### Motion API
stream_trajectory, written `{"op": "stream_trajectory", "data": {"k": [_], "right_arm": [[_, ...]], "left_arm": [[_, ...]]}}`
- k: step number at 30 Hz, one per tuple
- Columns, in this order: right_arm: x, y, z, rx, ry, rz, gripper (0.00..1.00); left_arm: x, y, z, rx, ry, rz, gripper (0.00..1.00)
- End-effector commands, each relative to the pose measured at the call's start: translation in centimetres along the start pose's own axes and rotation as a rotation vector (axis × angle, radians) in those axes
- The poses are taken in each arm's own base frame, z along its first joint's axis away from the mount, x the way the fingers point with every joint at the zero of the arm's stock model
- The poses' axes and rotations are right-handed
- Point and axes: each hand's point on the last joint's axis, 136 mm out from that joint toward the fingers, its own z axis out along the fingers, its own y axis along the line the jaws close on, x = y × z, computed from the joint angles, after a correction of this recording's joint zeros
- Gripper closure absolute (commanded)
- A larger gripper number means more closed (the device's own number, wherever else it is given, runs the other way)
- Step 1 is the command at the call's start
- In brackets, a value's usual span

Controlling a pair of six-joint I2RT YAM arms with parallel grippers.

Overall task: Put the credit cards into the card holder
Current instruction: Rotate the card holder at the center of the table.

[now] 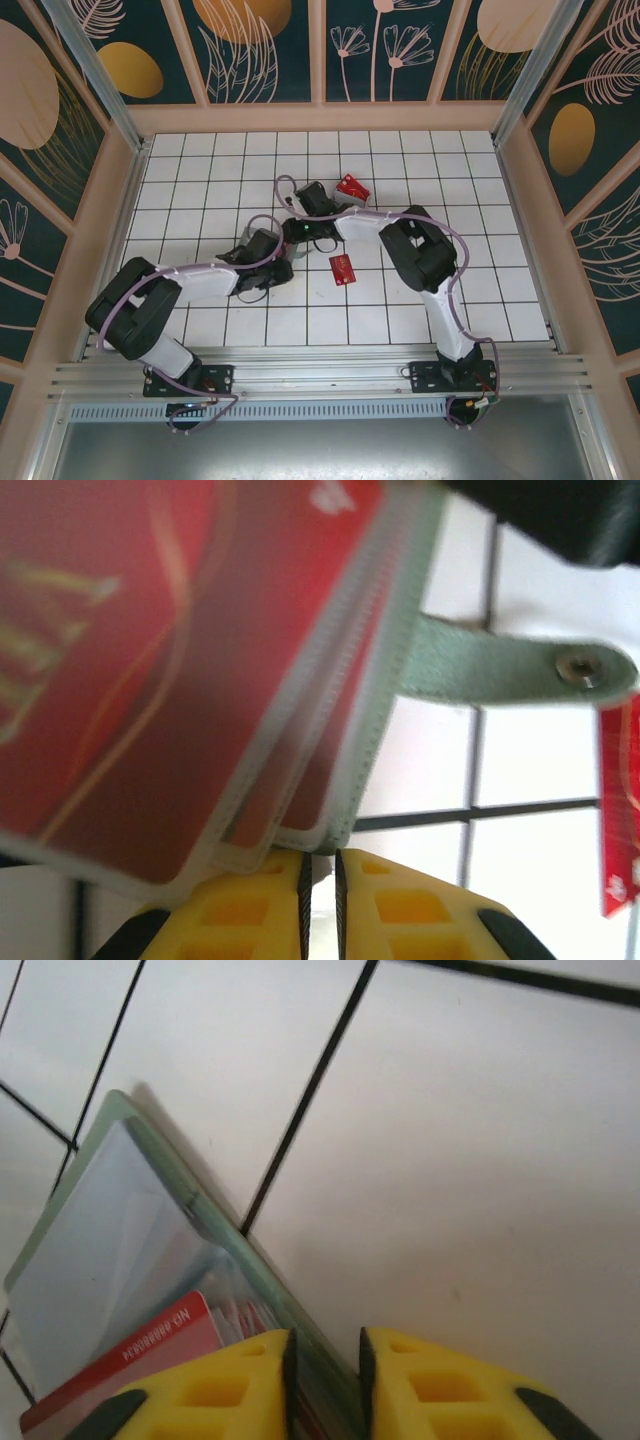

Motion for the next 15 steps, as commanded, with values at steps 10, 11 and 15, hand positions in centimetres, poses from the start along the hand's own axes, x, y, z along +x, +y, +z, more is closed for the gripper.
{"op": "stream_trajectory", "data": {"k": [10,11,15], "right_arm": [[3.6,-6.7,-15.8,0.192,-0.137,0.113,0.44],[4.6,-7.4,-15.9,0.223,-0.117,0.12,0.39],[8.2,-7.9,-15.3,0.269,-0.05,0.125,0.22]], "left_arm": [[-3.2,-2.7,-3.4,-0.033,-0.096,0.07,0.58],[-3.5,-2.9,-3.6,-0.032,-0.107,0.072,0.58],[-3.9,-4.5,-3.3,0.047,-0.111,0.054,0.55]]}}
